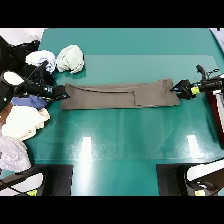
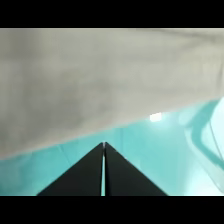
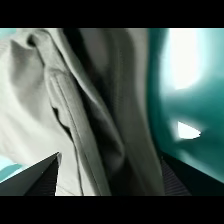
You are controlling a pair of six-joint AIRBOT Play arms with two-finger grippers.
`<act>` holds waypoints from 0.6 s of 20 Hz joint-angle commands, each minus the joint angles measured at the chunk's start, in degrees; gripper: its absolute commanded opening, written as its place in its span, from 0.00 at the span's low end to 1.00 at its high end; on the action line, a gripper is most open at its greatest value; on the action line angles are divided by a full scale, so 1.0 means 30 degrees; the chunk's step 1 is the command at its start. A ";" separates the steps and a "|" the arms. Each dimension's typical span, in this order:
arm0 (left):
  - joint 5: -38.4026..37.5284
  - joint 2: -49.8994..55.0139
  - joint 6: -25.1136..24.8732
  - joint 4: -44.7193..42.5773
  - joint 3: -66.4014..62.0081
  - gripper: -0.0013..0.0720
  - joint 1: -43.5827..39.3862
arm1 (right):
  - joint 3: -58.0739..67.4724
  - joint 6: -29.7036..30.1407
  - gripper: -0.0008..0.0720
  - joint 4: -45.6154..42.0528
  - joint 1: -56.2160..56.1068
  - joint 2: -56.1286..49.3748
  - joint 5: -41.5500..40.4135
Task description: Fold the shirts.
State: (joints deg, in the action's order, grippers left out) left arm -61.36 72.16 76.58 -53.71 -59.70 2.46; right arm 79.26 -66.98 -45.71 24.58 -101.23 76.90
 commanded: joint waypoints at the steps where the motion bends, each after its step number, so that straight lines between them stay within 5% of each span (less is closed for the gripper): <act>1: -0.1100 0.0015 -0.0022 0.0175 -0.0015 0.05 0.0007 | 0.0007 0.1078 1.00 0.1719 -0.0066 -0.1151 0.0816; 6: -0.0903 0.0015 -0.0022 0.0874 -0.0015 0.05 0.0000 | 0.0007 0.1851 0.89 0.1690 -0.1457 -0.1304 -0.0153; 8: -0.0670 0.0015 -0.0022 0.1093 -0.0022 0.05 -0.0233 | 0.0015 0.1865 0.55 0.1712 -0.1894 -0.1304 -0.0648; 10: 0.0583 0.0015 0.0095 0.1107 -0.0022 0.05 -0.1333 | 0.0015 0.2412 0.09 0.1770 -0.2076 -0.1260 -0.0641; 12: 0.2441 0.0291 0.0539 0.1144 -0.0211 0.05 -0.3045 | 0.0007 0.2718 0.04 0.1778 -0.2076 -0.0816 -0.0597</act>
State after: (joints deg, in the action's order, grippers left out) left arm -60.10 72.42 76.86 -50.74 -59.88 -2.04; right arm 79.24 -60.58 -41.17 19.07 -104.66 75.40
